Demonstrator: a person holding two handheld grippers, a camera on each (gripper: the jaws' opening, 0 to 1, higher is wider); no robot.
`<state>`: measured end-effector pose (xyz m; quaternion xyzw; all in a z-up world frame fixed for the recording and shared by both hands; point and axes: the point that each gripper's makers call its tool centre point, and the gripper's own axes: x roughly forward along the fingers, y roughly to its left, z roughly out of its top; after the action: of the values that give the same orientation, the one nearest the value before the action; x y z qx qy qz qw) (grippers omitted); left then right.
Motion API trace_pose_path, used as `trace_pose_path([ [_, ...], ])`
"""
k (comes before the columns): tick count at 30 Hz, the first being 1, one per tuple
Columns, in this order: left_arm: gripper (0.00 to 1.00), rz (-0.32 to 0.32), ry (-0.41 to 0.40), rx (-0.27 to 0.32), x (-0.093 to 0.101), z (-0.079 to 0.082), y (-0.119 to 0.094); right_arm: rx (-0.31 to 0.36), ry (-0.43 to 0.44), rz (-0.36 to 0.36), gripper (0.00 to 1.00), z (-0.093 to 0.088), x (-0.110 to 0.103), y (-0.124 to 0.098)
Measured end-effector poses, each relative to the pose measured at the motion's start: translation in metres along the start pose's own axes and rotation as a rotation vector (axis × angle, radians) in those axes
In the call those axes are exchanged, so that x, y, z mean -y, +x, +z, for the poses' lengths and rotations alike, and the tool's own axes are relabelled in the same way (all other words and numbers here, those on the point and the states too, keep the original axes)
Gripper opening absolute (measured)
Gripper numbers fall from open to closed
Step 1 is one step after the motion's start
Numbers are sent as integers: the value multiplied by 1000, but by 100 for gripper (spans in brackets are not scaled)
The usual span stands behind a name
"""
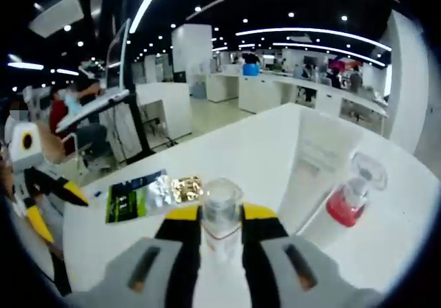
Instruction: Arrange the skincare products in the storage area until every visible bottle or jar stands upright without overlapping.
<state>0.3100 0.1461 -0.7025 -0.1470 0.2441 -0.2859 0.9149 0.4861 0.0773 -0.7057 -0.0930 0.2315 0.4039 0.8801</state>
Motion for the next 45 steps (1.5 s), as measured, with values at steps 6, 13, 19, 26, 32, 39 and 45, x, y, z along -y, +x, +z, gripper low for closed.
trace_pose_path([
  [6,50,24,-27,0,-7,-3,0,18,0,-33,20,0,15,3],
  [13,50,50,-46,20,-16,5,4,19,-10,-55,20,-6,23,8],
  [19,50,63,-56,23,-18,2,5,31,-42,-56,21,-7,23,8],
  [26,50,69,-58,15,-15,-4,2,-18,-59,-78,22,-15,25,7],
  [32,50,78,-40,15,-14,-3,-1,-58,-69,-79,24,-25,25,7],
  [39,50,88,-52,15,-16,-7,-4,-87,-54,-73,25,-31,23,10],
  [45,50,95,-49,19,-17,-5,-5,-199,101,-95,29,-62,23,14],
])
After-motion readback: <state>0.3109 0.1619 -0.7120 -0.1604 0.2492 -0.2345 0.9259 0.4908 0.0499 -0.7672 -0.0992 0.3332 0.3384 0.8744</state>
